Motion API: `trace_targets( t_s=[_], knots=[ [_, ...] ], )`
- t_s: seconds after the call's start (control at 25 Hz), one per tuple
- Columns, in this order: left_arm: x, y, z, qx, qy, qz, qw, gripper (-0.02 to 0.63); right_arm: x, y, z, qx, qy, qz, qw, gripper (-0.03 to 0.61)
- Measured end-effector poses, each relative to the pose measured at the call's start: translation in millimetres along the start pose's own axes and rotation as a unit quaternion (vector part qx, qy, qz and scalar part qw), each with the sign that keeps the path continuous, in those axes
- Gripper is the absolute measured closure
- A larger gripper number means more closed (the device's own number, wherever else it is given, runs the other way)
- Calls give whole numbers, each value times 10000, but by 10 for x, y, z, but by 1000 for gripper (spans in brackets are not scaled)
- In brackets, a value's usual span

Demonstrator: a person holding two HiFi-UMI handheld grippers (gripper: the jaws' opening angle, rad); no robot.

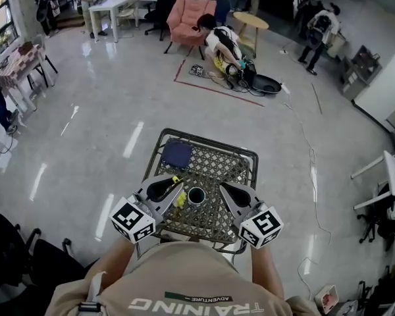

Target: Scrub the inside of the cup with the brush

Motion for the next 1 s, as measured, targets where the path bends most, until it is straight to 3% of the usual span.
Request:
trace_targets(
  t_s=[0.2, 0.52, 1.0],
  knots=[
    [36, 53, 56, 104, -70, 78, 9999, 554, 86, -58, -73, 348, -3, 466, 9983, 561],
    [55, 130, 64, 159, -98, 245, 9995, 554, 53, 47, -49, 486, 10, 303, 9984, 561],
    [209, 35, 21, 126, -46, 149, 9998, 555, 52, 77, -160, 412, 55, 298, 9987, 561]
  ],
)
Point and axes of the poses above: the fingertips, and each gripper's own axes: z backward along the fingers, x to its left, y out of its underside, the point moved 1 cm from there along z, backward along the fingers, and after that the axes turned 13 degrees about -y, right-handed, at the moved point
